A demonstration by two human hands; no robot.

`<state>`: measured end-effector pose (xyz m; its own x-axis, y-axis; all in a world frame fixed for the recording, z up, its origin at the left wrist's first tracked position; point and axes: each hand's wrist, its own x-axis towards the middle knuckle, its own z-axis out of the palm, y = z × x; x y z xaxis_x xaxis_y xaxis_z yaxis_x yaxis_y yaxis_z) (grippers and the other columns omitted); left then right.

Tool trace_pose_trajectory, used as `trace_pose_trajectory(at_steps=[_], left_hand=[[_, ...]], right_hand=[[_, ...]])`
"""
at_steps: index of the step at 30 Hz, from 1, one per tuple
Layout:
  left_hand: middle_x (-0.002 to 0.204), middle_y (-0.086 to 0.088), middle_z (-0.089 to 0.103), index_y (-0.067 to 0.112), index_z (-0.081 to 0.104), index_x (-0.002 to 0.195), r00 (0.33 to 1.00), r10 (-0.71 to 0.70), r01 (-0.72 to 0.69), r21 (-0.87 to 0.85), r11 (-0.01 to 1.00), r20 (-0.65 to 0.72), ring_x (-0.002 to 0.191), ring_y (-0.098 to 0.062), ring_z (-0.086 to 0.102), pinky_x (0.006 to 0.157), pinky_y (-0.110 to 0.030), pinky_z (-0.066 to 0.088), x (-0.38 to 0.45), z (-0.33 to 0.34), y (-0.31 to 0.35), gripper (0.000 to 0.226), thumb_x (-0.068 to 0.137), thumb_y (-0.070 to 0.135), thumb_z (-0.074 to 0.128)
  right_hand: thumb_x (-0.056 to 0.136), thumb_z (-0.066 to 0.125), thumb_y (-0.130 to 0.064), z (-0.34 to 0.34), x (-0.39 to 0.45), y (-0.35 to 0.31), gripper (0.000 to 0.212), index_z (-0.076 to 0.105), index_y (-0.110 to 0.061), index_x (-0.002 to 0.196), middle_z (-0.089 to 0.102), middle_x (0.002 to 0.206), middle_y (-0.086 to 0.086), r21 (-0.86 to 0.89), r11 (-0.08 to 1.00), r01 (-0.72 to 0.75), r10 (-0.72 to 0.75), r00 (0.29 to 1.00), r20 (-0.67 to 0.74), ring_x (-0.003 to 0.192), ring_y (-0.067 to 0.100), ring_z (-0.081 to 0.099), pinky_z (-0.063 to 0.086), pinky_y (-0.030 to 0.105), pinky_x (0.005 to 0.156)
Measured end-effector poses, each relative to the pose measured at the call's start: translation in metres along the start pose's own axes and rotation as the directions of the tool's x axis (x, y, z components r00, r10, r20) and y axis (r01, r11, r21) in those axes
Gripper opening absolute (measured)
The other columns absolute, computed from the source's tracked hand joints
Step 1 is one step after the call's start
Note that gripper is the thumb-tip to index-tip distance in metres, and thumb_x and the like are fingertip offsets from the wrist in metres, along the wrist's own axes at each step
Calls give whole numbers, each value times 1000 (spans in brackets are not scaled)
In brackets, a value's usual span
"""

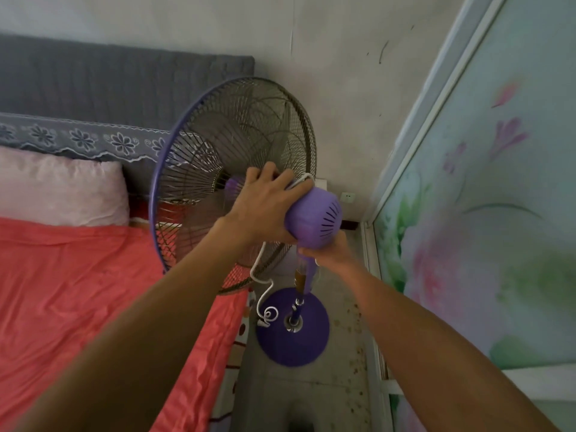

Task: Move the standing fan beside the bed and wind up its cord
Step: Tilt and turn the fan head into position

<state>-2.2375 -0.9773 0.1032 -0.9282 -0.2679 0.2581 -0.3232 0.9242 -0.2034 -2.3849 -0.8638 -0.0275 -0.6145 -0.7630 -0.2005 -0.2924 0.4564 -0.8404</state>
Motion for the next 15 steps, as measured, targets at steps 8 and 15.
trace_pose_trajectory(at_steps=[8,15], left_hand=[[109,-9,55,24,47,137,997,-65,66,11,998,-37,93,-33,49,75,-42,32,-9,6,0,116,37,82,58],[136,-11,46,27,28,150,979,-138,141,-15,990,148,122,-34,46,98,-48,34,-16,-16,10,103,63,60,72]], right_hand=[[70,86,-20,-4,-4,-8,37,69,-11,102,70,85,-1,-164,986,26,-3,991,137,77,13,66,52,16,59],[81,64,1,-41,-26,-32,44,57,-6,124,67,116,9,-237,967,93,-91,996,23,97,21,63,46,24,69]])
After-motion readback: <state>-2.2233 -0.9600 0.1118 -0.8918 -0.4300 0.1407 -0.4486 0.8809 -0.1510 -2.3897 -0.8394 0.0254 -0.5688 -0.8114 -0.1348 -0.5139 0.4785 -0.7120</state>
